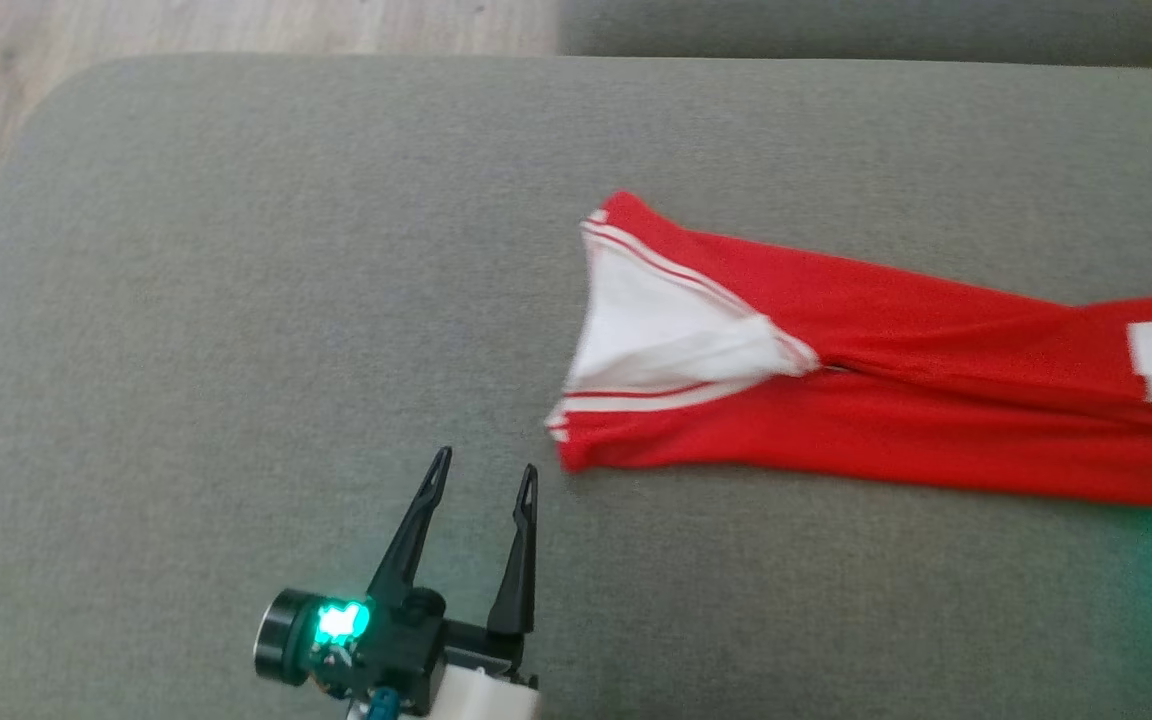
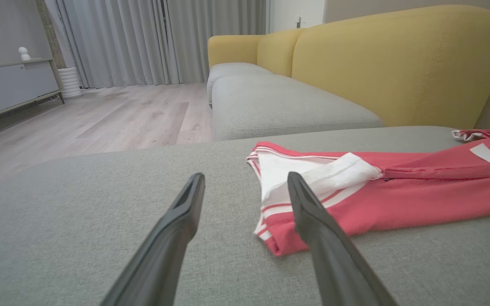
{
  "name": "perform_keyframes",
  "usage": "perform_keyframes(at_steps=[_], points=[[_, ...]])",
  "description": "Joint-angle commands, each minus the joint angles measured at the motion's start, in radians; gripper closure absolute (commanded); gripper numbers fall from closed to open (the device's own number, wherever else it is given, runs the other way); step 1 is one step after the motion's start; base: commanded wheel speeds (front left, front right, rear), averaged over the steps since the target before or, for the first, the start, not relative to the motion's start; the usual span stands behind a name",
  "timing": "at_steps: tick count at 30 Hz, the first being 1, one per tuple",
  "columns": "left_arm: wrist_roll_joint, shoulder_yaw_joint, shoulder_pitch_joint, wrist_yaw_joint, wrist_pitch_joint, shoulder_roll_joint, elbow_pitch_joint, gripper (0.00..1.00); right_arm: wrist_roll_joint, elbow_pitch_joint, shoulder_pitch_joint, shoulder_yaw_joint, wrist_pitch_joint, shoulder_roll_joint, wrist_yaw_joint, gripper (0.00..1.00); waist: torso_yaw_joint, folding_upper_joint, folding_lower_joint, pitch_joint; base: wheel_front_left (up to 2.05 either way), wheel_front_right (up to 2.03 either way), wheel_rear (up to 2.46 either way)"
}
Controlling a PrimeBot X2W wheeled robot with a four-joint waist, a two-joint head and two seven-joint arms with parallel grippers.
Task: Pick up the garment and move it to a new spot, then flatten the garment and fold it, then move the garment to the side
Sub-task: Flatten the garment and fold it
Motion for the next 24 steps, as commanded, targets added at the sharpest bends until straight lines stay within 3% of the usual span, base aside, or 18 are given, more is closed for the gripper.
perform_keyframes(at_steps=[1,7,16,20,24], points=[[0.012,0.041,-0.003,-0.004,-0.009,-0.007,-0.025,0.0,0.005,-0.05,-0.001,0.007,0.0,-0.049,-0.001,1.0,-0.012,-0.0001,0.0,-0.003,0.0,0.0,0.0],[0.027,0.059,0.001,-0.03,-0.009,-0.021,-0.012,0.0,0.07,-0.178,-0.014,0.065,0.019,-0.063,-0.001,1.0,-0.017,-0.0001,0.0,-0.008,0.0,0.0,0.0],[0.046,0.075,0.008,-0.06,-0.009,-0.038,0.007,0.0,0.152,-0.468,-0.047,0.306,0.106,0.07,-0.001,1.0,0.025,-0.0001,0.0,-0.011,0.0,0.0,0.0],[0.052,0.076,0.009,-0.076,-0.009,-0.049,0.018,0.0,0.182,-0.485,-0.062,0.411,0.134,0.103,-0.001,1.0,0.051,-0.0001,0.0,-0.011,0.0,0.0,0.0],[0.06,0.075,0.005,-0.094,-0.009,-0.057,0.033,0.0,0.256,-0.427,-0.083,0.523,0.118,0.108,-0.001,1.0,0.084,-0.0001,0.0,-0.008,0.0,0.0,0.0]])
